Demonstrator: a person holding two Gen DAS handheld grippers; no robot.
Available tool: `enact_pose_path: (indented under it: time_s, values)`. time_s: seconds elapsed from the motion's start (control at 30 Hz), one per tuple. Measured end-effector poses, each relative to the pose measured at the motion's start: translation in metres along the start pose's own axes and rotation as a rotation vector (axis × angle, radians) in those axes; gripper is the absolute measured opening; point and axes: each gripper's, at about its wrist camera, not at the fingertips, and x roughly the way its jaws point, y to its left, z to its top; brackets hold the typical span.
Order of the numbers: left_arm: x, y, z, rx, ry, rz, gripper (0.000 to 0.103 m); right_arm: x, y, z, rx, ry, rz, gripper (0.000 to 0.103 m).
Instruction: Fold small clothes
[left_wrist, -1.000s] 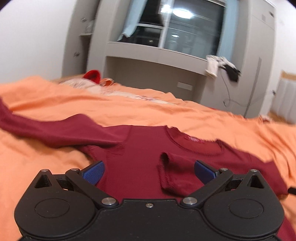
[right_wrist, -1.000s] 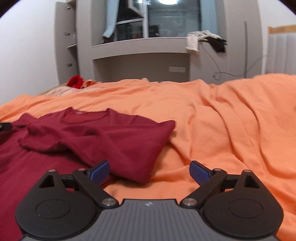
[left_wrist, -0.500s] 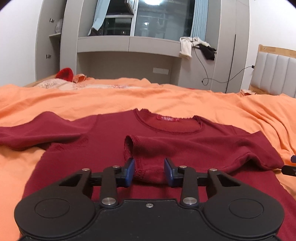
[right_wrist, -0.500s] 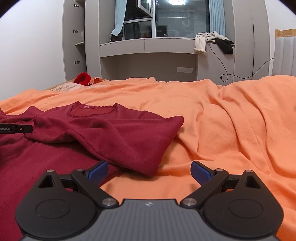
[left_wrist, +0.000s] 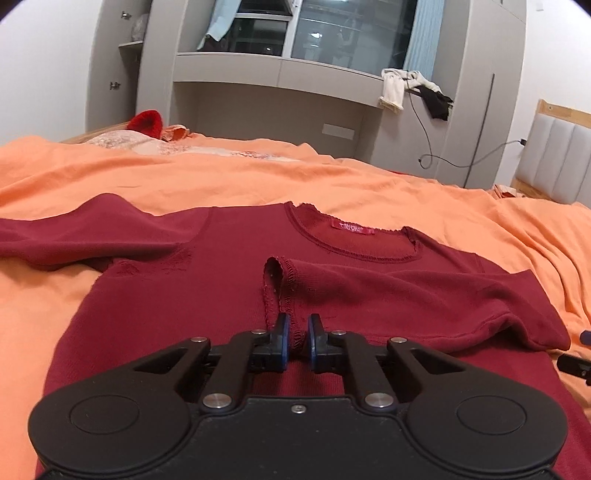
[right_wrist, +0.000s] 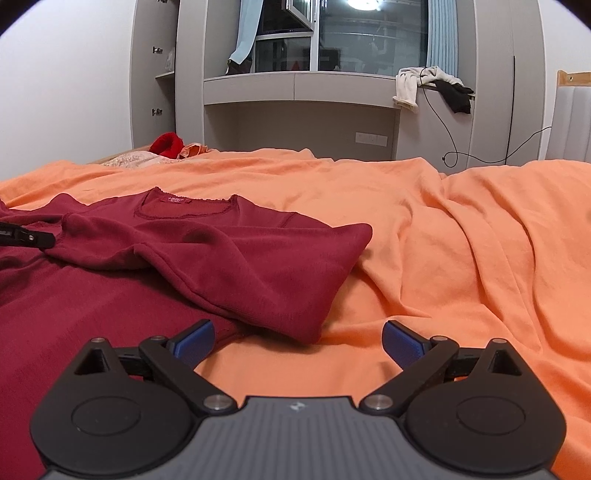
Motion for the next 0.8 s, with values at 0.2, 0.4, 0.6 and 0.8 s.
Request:
enact_pose_path:
  time_s: [0.2, 0.4, 0.6, 0.8]
  values:
    - [-0.021, -0.002, -0.004, 0.004, 0.025, -0.023, 0.01, 0.001, -0.004, 0.0, 0.007, 0.005, 0.006, 0.1]
    - [-0.029, 0.0, -0.01, 0.063, 0.036, 0.015, 0.01, 0.004, -0.004, 0.0, -0.001, 0.019, 0.008, 0.101]
    - [-0.028, -0.003, -0.012, 0.12, 0.068, 0.029, 0.01, 0.006, -0.003, -0.001, -0.016, 0.032, -0.003, 0.102]
    - [-0.037, 0.003, -0.006, 0.105, 0.046, 0.052, 0.01, 0.01, -0.004, -0.003, -0.03, 0.055, -0.079, 0.102]
